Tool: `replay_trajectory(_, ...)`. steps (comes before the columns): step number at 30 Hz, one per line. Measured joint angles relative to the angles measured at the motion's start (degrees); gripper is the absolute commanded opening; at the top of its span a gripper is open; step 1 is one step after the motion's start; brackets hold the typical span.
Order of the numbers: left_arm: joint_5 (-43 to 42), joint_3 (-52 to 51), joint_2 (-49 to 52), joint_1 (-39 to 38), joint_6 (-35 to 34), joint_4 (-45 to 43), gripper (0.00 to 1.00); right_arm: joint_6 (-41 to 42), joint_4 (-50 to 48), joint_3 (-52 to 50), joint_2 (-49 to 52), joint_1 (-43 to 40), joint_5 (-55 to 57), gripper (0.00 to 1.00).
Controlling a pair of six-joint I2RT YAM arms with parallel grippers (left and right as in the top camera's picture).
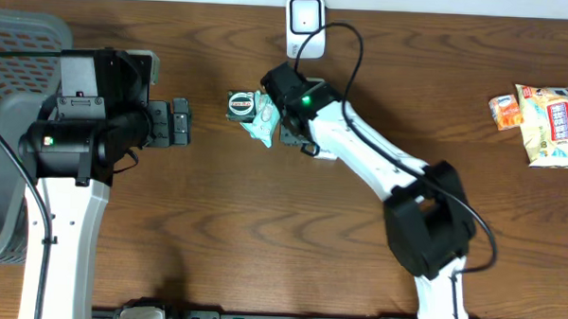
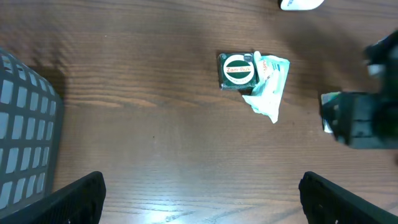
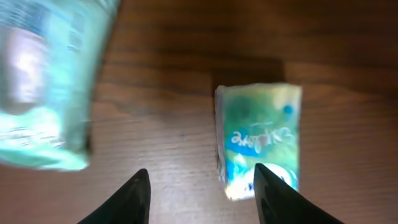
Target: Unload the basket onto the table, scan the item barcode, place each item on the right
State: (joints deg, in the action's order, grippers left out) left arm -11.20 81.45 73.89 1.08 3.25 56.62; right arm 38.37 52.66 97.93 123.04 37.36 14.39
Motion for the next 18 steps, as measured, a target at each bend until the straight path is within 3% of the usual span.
replay_trajectory(6, 0.0, 0.0, 0.0, 0.0, 0.0, 0.0, 0.98, 0.02, 0.15, -0.07, 4.2, 0.0, 0.85, 0.52)
replay_trajectory(18, 0.0, 0.0, 0.0, 0.0, 0.0, 0.0, 0.98, 0.0, 1.44, -0.04, 4.2, -0.44, 2.23, 0.49)
